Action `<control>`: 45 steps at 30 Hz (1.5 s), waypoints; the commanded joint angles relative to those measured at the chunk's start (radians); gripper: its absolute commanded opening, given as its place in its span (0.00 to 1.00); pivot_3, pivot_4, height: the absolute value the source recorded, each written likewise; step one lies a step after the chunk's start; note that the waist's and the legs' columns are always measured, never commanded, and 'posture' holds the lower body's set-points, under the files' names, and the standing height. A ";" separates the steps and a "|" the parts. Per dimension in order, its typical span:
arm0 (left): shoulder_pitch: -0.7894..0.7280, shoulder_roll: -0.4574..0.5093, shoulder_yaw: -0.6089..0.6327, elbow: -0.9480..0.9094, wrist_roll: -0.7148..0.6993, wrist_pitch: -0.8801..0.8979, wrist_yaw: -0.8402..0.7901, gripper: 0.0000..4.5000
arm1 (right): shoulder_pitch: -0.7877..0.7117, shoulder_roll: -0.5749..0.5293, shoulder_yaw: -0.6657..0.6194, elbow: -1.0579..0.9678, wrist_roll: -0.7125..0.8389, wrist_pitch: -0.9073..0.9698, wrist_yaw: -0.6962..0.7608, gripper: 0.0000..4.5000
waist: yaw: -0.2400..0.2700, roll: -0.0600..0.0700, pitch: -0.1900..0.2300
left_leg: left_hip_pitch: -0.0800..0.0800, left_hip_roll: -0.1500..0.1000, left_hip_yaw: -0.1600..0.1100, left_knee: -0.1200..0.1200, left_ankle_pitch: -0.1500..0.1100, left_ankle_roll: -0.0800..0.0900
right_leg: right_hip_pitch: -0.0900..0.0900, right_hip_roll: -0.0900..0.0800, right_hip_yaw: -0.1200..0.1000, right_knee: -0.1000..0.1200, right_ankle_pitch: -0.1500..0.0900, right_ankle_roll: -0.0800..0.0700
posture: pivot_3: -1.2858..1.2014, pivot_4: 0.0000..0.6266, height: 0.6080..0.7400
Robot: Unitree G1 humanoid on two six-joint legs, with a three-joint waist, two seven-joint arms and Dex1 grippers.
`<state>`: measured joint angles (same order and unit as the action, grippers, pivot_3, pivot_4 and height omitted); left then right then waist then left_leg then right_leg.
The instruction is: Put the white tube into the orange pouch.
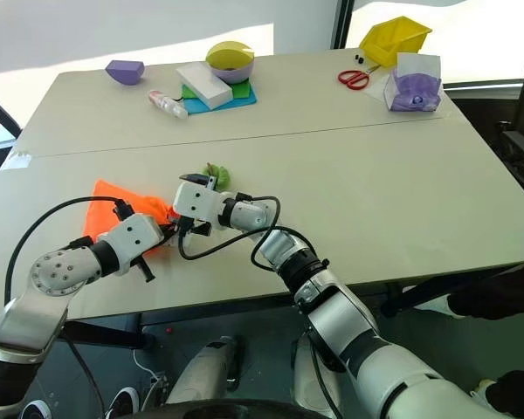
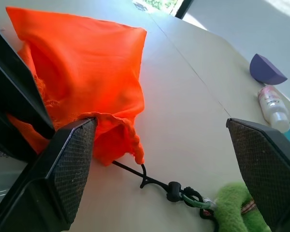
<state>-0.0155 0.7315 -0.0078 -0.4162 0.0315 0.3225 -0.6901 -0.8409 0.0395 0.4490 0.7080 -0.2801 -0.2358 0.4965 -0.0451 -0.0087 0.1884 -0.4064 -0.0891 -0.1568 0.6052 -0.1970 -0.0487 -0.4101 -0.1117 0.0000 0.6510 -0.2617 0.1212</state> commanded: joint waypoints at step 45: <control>-0.049 -0.063 -0.022 -0.014 -0.042 -0.132 -0.014 0.00 | 0.156 -0.201 -0.110 -0.275 0.090 0.011 0.166 0.01 | 0.003 0.000 0.000 | 0.002 0.007 0.000 -0.009 0.005 -0.008 | -0.002 0.008 0.002 -0.001 0.002 -0.005 | 0.52 0.24 1.00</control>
<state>-0.0544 0.6683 -0.0281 -0.4119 0.0067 0.2242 -0.6982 -0.6929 -0.1434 0.3768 0.5080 -0.2270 -0.2474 0.6415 -0.0417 -0.0089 0.1883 -0.4042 -0.0817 -0.1565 0.5963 -0.1919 -0.0567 -0.4117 -0.1039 0.0023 0.6494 -0.2595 0.1158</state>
